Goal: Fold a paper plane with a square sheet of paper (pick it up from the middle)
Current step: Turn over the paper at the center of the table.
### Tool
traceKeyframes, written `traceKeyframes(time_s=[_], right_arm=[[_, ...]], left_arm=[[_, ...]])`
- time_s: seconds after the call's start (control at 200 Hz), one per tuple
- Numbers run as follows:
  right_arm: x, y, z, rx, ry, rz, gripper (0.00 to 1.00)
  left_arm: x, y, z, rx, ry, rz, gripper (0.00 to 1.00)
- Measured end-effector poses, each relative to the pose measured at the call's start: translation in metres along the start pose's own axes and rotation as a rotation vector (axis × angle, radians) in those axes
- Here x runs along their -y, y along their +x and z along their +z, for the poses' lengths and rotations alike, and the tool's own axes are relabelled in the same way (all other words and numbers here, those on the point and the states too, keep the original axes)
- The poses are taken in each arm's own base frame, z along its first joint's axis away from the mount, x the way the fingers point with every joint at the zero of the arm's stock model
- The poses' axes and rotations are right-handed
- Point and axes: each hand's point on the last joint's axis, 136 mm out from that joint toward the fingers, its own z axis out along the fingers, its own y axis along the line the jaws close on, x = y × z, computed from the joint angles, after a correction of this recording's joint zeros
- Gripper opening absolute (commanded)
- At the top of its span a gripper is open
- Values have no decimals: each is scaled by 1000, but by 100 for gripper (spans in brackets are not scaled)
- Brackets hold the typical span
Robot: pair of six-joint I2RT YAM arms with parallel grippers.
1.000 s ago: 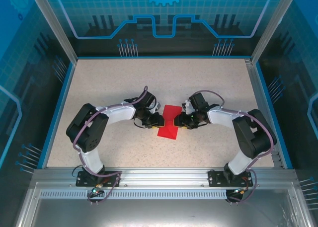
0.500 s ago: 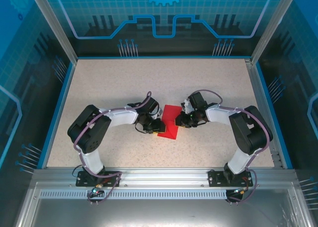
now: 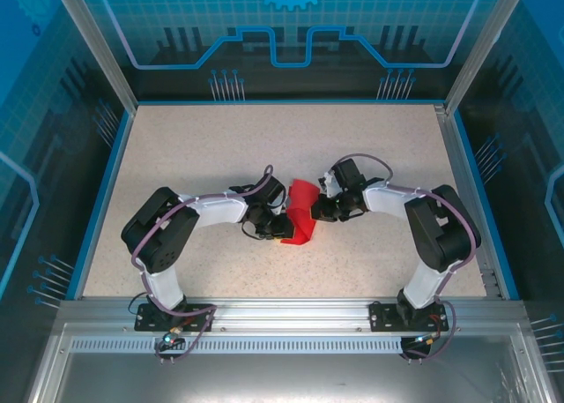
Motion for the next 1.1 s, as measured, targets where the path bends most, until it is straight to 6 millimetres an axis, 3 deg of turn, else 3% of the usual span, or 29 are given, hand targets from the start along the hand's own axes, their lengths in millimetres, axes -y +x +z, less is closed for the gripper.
traceKeyframes(time_s=[0.45,0.555,0.76,0.97,1.1], right_arm=[[5,9,3,-44,10,-19,14],[2,10,0,-43,2,-30,24],[-3,14,-9,-30,-11,-46,32],[2,27,-9,-45,-14,-29,34],[-2,25,-8,-36,-37,-27,35]], left_arm=[[1,0,0,-1,-3,16,26],[2,0,-1,1,-1,16,29],[6,-4,-8,27,-1,18,32],[8,-7,-12,43,5,1,33],[8,-12,-14,59,9,-21,39]])
